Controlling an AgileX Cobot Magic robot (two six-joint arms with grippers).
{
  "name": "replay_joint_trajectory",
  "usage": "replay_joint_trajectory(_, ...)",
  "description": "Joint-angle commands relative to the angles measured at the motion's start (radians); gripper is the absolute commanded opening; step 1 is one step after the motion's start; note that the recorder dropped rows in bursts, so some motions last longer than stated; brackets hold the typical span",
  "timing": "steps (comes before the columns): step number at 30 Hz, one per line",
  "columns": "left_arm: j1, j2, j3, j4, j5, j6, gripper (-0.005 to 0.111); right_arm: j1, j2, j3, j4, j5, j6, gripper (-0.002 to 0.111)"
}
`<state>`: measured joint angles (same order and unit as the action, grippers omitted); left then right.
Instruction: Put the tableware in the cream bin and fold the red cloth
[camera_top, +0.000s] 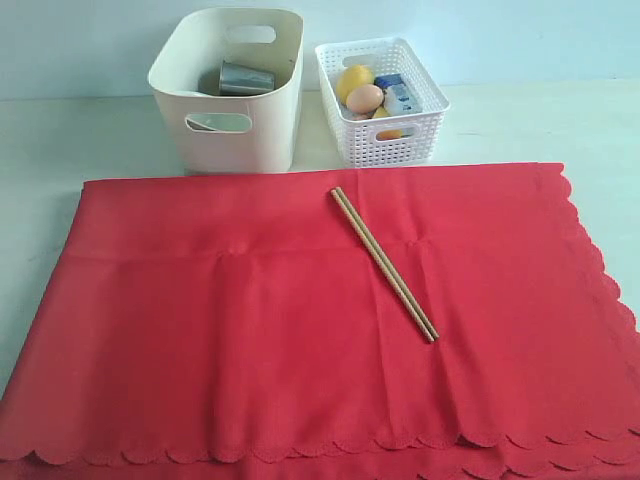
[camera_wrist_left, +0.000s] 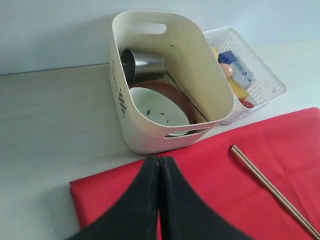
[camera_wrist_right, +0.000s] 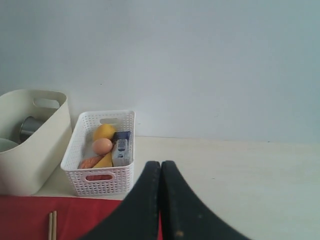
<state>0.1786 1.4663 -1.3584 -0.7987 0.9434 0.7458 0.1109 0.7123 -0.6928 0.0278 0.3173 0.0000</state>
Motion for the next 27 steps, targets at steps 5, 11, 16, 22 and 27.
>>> replay_joint_trajectory(5,-0.009,-0.266,0.255,-0.001,-0.19,0.041,0.0,-0.007,0.177,-0.083,0.025,0.165,-0.026,0.0)
replay_joint_trajectory(11,-0.087,-0.555,0.544,0.186,-0.407,-0.02,0.0,0.041,0.435,-0.202,0.15,0.281,-0.181,0.0)
replay_joint_trajectory(16,-0.18,-0.823,0.746,0.65,-0.484,-0.375,0.0,0.173,0.678,-0.306,0.145,0.377,-0.181,0.0)
replay_joint_trajectory(22,-0.189,-1.007,0.892,0.69,-0.509,-0.505,0.0,0.28,0.864,-0.399,0.078,0.395,-0.152,0.0)
replay_joint_trajectory(27,-0.189,-1.059,0.964,0.655,-0.61,-0.52,0.0,0.356,0.98,-0.457,-0.003,0.397,-0.095,0.0)
